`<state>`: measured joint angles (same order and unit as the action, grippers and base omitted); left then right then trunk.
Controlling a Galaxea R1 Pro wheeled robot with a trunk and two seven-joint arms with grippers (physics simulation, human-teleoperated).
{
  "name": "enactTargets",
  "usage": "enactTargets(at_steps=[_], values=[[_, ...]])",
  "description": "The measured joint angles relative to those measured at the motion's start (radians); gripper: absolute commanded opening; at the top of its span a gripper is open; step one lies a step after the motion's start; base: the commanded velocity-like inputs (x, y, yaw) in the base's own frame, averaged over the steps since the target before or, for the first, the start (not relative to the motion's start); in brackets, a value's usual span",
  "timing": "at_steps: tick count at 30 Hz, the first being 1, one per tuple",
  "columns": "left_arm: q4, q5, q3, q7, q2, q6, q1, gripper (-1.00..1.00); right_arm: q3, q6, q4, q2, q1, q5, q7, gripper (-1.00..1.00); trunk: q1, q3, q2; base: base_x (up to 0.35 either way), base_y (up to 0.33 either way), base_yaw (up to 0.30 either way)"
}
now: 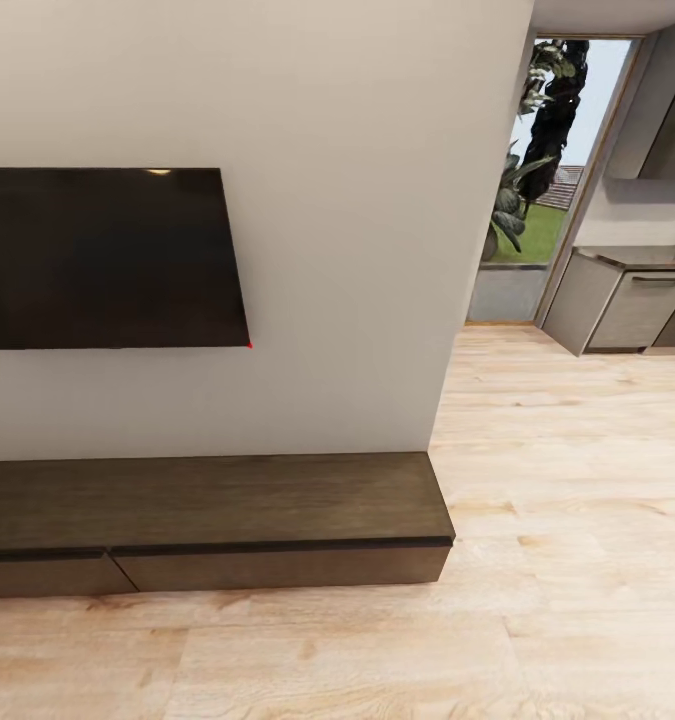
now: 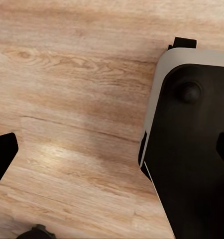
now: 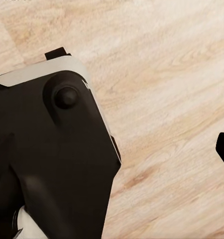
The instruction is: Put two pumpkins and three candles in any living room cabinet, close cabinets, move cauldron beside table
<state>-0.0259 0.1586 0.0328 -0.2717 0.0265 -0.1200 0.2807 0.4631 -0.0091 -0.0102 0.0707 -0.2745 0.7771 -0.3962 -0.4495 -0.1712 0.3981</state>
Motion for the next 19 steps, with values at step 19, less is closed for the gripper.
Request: enactTargets(at_steps=[19], values=[[0.0,0.002,0.0,0.006,-0.004,0.001,0.0,1.0,-0.002,-0.001,0.0,0.0,0.032,0.004,0.0,1.0,0.0,0.0,0.0,0.0,0.0,0.0]])
